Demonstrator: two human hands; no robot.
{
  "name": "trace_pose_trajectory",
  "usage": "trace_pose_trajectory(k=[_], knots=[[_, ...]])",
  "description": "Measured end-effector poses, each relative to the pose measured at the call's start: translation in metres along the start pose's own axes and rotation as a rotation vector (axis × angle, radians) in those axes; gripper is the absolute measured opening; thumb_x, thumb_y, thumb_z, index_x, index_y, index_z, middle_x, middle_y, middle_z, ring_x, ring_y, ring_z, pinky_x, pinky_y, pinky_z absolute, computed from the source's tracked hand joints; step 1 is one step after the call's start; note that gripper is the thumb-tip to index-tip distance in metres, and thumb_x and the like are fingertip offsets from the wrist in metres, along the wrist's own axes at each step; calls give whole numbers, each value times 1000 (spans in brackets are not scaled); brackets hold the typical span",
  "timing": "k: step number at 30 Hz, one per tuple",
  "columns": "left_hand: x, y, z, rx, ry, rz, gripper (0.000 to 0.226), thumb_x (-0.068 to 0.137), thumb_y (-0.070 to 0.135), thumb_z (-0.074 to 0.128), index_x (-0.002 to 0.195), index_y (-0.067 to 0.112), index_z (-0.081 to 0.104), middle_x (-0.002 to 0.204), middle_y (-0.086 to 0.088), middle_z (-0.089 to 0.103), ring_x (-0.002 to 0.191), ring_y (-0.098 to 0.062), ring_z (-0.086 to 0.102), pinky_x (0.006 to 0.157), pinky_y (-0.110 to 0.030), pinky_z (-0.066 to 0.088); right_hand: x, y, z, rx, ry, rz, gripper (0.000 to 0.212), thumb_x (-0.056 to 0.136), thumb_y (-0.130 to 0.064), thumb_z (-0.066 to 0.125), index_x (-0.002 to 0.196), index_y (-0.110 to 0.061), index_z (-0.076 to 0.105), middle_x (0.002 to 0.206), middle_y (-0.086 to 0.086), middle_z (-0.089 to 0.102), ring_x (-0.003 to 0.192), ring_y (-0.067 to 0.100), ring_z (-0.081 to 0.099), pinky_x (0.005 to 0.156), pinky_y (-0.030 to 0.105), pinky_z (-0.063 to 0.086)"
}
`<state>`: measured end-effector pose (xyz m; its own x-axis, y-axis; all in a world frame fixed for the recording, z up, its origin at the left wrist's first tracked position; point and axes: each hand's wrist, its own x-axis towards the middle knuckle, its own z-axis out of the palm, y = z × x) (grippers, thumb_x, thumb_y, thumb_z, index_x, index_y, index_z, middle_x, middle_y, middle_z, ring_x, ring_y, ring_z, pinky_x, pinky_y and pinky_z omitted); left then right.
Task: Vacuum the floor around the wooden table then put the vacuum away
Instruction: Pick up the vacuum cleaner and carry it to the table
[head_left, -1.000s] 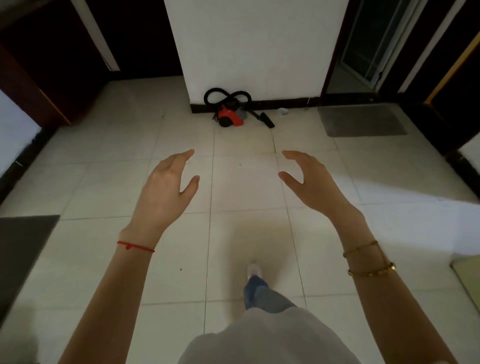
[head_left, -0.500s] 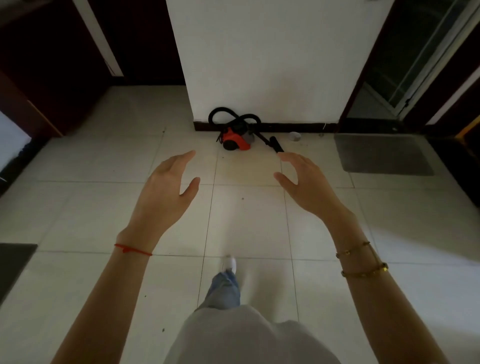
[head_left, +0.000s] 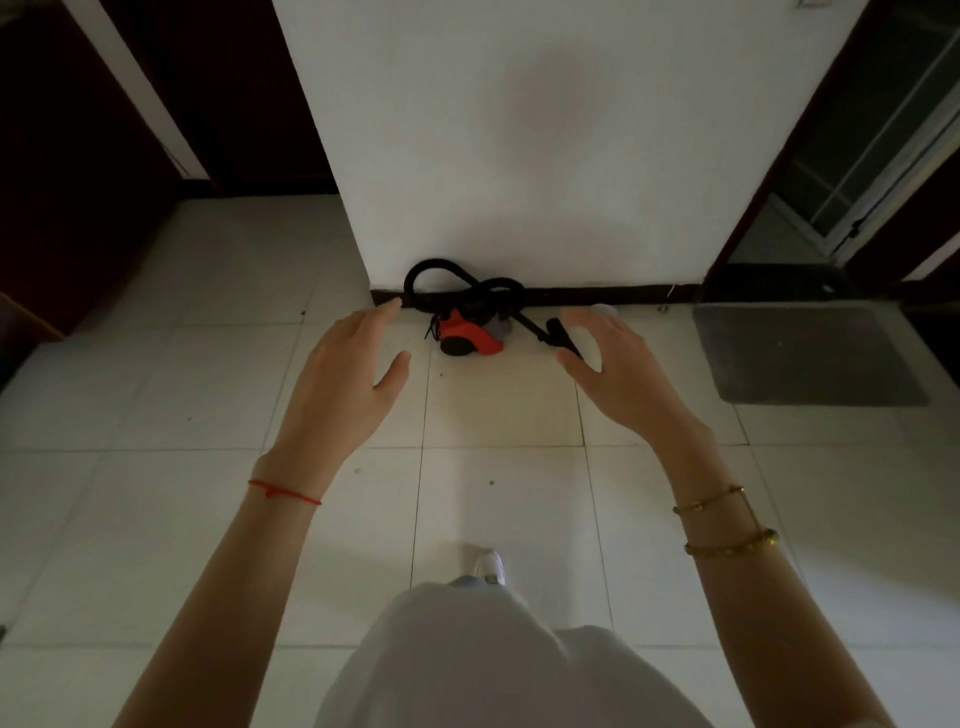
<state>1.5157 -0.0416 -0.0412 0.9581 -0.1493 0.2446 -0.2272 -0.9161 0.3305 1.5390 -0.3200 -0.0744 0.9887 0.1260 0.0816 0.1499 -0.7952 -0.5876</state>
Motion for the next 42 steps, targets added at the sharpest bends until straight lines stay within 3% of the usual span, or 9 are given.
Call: trace_pose_trajectory(k=[5, 16, 23, 28, 36, 42], knots=[[99, -11, 18, -3, -23, 30, 51, 96, 26, 53, 143, 14, 38, 137, -3, 50, 125, -17, 47, 102, -27, 38, 86, 15, -5, 50, 24, 47, 49, 96, -36, 52, 142, -24, 40, 143, -5, 45, 130, 10, 42, 98, 18, 28], [234, -33, 67, -22, -57, -18, 51, 96, 29, 51, 144, 17, 36, 137, 0, 49, 126, -15, 46, 102, -27, 37, 230, 67, -4, 60, -46, 81, 46, 95, -34, 53, 139, -24, 43, 138, -1, 46, 126, 15, 46, 98, 24, 34], [303, -55, 105, -10, -58, -76, 50, 96, 29, 51, 142, 15, 38, 138, -1, 48, 126, -17, 46, 104, -31, 39, 319, 104, 13, 20, -58, 25, 47, 96, -35, 53, 139, -20, 43, 140, 1, 49, 130, 17, 43, 102, 22, 26], [359, -86, 151, -15, -50, -126, 46, 96, 26, 52, 139, 14, 43, 132, -4, 53, 120, -18, 51, 102, -31, 40, 391, 133, 43, 32, -46, 21, 42, 94, -25, 57, 133, -11, 51, 134, 7, 55, 125, 21, 48, 96, 11, 18], [457, -179, 291, -23, -94, -136, 42, 94, 21, 55, 134, 9, 49, 128, -9, 57, 115, -23, 55, 99, -31, 41, 531, 216, 158, 31, -85, 73, 40, 94, -29, 57, 129, -11, 51, 130, 8, 54, 122, 26, 48, 102, 34, 38], [509, -250, 425, -42, -150, -110, 39, 92, 18, 60, 129, 8, 54, 123, -9, 59, 109, -24, 58, 95, -33, 45, 621, 294, 265, -15, -142, 72, 43, 94, -26, 57, 132, -9, 49, 133, 12, 51, 124, 29, 45, 105, 41, 39]])
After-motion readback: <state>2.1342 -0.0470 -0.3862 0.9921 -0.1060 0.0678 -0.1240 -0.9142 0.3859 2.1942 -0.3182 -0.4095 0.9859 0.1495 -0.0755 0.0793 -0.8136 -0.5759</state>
